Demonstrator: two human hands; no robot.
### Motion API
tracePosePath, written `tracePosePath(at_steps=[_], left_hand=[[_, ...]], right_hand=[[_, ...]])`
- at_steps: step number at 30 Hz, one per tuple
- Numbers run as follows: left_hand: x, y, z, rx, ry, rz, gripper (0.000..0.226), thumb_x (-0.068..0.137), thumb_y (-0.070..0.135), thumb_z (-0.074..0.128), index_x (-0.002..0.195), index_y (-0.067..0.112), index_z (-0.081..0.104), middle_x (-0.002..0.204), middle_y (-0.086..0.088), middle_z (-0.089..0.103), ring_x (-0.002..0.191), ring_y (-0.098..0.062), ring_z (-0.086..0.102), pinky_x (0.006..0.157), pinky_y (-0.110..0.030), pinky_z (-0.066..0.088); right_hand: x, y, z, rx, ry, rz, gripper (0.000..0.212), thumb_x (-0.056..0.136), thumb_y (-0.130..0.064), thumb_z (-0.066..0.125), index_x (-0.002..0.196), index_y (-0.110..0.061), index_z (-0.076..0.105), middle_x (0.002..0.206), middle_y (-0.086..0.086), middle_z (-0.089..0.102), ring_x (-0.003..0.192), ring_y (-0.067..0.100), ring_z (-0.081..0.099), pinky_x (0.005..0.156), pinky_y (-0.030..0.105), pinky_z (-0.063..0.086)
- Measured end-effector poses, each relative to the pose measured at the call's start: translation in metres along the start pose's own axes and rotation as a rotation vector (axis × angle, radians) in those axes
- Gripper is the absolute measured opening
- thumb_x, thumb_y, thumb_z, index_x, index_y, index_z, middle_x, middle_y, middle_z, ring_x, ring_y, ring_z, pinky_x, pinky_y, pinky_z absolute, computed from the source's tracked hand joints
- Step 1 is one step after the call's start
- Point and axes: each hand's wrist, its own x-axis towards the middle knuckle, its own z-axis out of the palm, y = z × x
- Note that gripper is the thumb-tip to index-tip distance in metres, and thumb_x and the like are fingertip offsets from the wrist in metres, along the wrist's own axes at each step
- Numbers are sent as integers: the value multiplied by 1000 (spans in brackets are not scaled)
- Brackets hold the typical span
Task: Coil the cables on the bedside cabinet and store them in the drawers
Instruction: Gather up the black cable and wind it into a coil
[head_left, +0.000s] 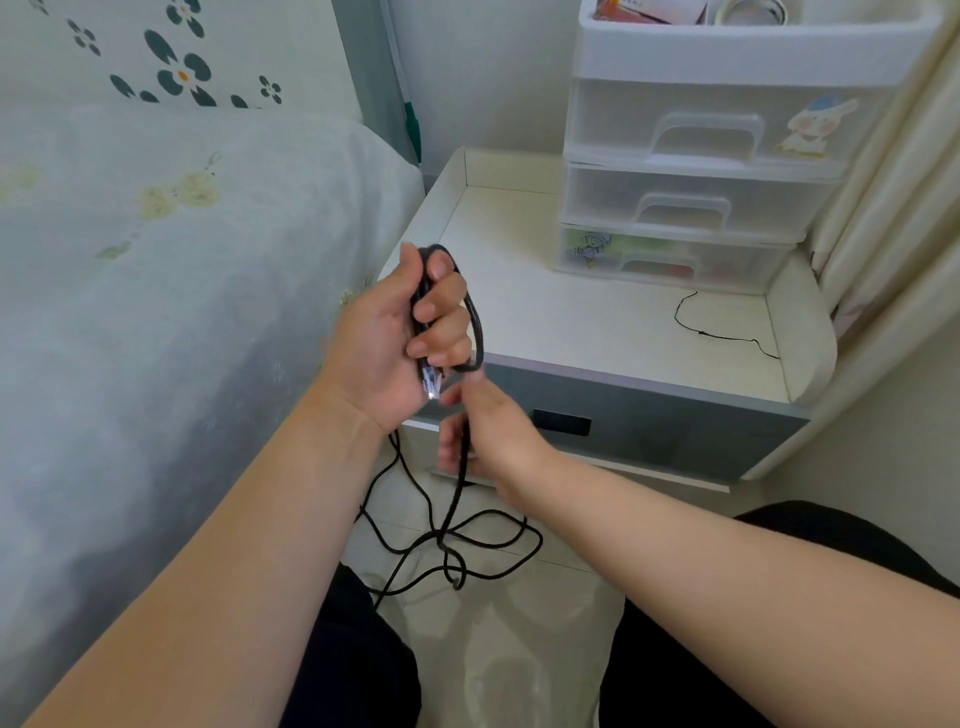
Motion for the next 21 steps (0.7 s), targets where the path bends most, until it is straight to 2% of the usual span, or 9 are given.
tracePosePath(at_steps=[3,6,8,9,11,13,16,18,21], left_hand=[[3,8,-7,-16,104,114,35,104,34,25,77,18,42,54,9,35,36,-4,25,39,-16,25],[5,11,-13,16,221,182,36,104,34,27,77,18,42,55,8,38,36,-4,23,39,-17,25],[7,11,-15,101,250,191,35,105,34,26,77,18,42,56,8,42,36,-4,23,39,-17,26],[8,10,-15,168,257,182,35,105,34,26,78,18,42,57,8,44,36,-5,23,40,-17,26],[9,8,-13,334,268,136,34,105,33,27,79,18,41,56,7,43,38,-6,22,41,-19,24],[8,9,-13,496,282,75,33,105,31,28,78,18,39,54,7,38,39,-7,20,42,-21,21],[6,12,-17,611,295,10,32,105,31,29,77,18,38,52,7,35,38,-7,21,42,-21,20],[4,12,-18,715,304,-13,31,105,31,30,79,17,39,51,7,40,39,-7,27,42,-20,24],[3,5,-17,1059,324,-56,29,104,31,31,81,15,41,56,4,54,40,-6,42,42,-19,35]], right_hand=[[-9,22,7,-373,46,5,29,101,-24,33,126,-10,35,91,9,51,63,17,50,60,31,50],[-23,30,14,-831,30,-197,52,97,-11,38,144,-12,15,112,15,51,75,22,52,60,33,47],[-32,20,12,-1154,71,-330,65,93,-5,43,147,-10,6,128,16,43,59,20,45,42,30,29],[-37,13,9,-1306,106,-391,69,89,0,45,147,-9,9,129,15,38,52,18,38,40,28,22],[-47,-1,4,-1486,132,-500,63,77,8,50,134,-5,30,117,12,37,47,16,28,40,27,18],[-50,-4,2,-1545,172,-609,47,62,8,60,106,-5,49,93,9,39,46,15,20,40,26,10],[-48,-12,1,-1549,278,-709,45,32,6,68,74,-7,59,69,6,48,49,16,21,45,18,-1],[-48,-17,-3,-1575,246,-731,44,48,4,69,89,-8,60,82,7,53,62,18,29,43,21,5],[-44,-30,-16,-1560,207,-813,40,85,-2,47,122,-16,45,109,5,47,83,18,28,47,29,18]])
